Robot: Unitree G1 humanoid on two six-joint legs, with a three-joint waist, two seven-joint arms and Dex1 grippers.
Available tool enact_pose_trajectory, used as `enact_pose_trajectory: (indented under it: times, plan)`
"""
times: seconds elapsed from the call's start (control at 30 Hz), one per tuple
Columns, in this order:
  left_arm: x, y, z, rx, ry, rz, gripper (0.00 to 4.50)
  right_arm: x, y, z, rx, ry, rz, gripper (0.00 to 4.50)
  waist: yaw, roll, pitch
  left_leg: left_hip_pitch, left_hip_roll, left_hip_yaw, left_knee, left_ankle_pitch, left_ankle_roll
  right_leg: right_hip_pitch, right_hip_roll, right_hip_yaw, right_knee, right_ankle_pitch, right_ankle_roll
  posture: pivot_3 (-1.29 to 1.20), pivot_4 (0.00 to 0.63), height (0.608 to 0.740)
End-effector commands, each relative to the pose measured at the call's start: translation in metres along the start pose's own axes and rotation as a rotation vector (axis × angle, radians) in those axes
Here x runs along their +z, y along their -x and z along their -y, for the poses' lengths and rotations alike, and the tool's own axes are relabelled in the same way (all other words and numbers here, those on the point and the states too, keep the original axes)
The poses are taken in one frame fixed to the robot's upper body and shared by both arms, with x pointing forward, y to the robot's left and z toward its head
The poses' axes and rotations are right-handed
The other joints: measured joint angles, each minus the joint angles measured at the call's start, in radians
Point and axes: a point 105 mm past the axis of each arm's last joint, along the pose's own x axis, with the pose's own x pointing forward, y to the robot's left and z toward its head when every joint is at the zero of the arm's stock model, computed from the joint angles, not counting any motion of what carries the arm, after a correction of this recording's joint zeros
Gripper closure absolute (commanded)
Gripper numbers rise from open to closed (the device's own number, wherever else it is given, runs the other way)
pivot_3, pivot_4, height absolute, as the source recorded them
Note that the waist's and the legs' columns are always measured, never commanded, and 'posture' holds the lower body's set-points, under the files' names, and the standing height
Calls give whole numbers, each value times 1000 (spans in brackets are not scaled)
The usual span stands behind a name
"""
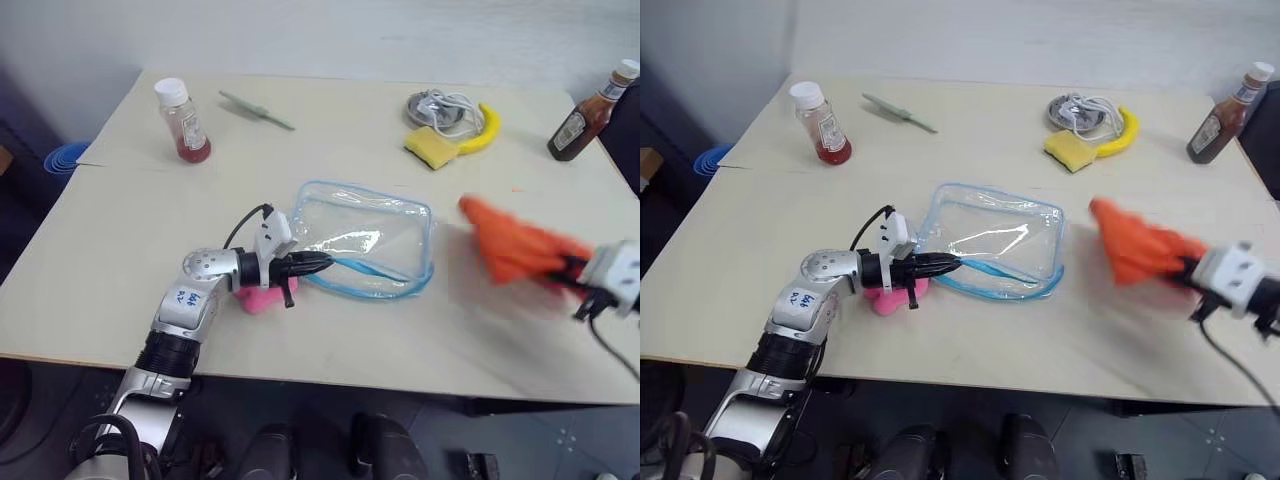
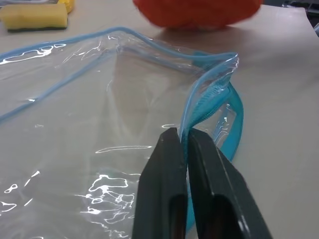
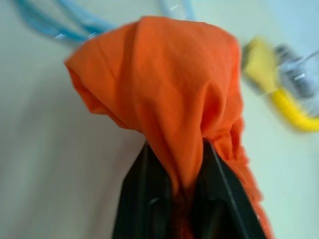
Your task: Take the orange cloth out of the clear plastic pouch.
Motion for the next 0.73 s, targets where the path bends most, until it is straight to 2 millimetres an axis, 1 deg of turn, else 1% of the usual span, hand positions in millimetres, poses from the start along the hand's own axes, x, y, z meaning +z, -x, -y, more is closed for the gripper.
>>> enact_pose_trajectory:
  times: [0.03, 0.1, 0.17, 0.2, 0.27, 0.3, 0.33, 0.4, 0.43, 0.47, 0.53, 0.6, 0.73]
  plan:
    - [12, 10, 5, -22, -59, 36, 2933, 5, 12, 0, -11, -5, 37, 2585, -2, 2, 0, 0, 0, 0, 0, 0, 0, 0, 0, 0, 0, 0, 0, 0, 150, 740]
    - [17, 21, 8, -35, -52, 57, 2389, 12, 18, -6, 14, -50, 74, 1956, -6, 2, 0, 0, 1, 0, 0, 0, 0, 0, 0, 0, 0, 0, 0, 0, 150, 740]
    - [24, 44, 12, -45, -28, 106, 1733, 33, 25, -15, 33, -231, 181, 1216, -10, 4, 1, 1, 2, 0, 0, 0, -1, 0, 1, 1, 0, 0, 0, 0, 150, 740]
    - [26, 50, 15, -51, -22, 118, 1461, 40, 27, -19, 45, -293, 210, 921, -12, 4, 1, 1, 4, 0, 0, 0, -2, 0, 2, 1, 0, 0, 0, 0, 150, 740]
    - [29, 65, 22, -77, -30, 132, 882, 51, 28, -29, 69, -335, 248, 285, -13, 5, 1, 2, 5, -1, 0, 0, -2, 1, 2, 1, 0, 0, -1, 0, 150, 740]
    - [27, 78, 28, -91, -37, 112, 615, 58, 30, -40, 105, -339, 261, 11, -13, 5, 1, 3, 5, -1, 0, -1, -3, 2, 2, 1, -1, 0, -1, 0, 150, 740]
    - [16, 96, 31, -55, -39, 51, 340, 67, 29, -51, 113, -358, 300, 0, -12, 5, 1, 4, 5, -2, 0, -1, -3, 3, 2, 1, -2, 0, -1, 0, 150, 740]
    - [-7, 129, 38, 30, -14, -61, 340, 78, 22, -76, 189, -355, 331, 0, -21, 6, -1, 5, 7, -2, -2, -2, -5, 2, 3, 2, -2, -2, -3, 0, 150, 740]
    - [-16, 140, 44, 42, 11, -98, 340, 78, 18, -85, 223, -360, 327, 0, -22, 6, 0, 7, 8, -3, -5, -3, -7, 5, 4, 1, -2, -3, -5, 0, 150, 740]
    - [-25, 149, 51, 51, 29, -128, 340, 78, 12, -93, 249, -330, 332, 0, -24, 6, 0, 8, 9, -2, -5, -4, -7, 5, 4, 1, -3, -3, -6, 0, 150, 740]
    - [-42, 165, 63, 90, 62, -190, 340, 74, -1, -101, 262, -307, 337, 0, -25, 6, 0, 8, 8, -1, -4, -4, -6, 5, 3, 2, -5, -3, -6, 0, 150, 740]
    - [-48, 171, 68, 135, 39, -213, 340, 69, -11, -103, 265, -284, 341, 0, -26, 6, 0, 11, 8, -1, -4, -5, -5, 8, 3, 2, -5, -3, -6, 0, 150, 740]
    - [-47, 168, 68, 180, -37, -206, 340, 60, -22, -98, 232, -257, 350, 0, -11, 7, 0, 12, 8, -3, -5, -7, -4, 9, 0, 2, -6, -4, -8, 0, 150, 740]
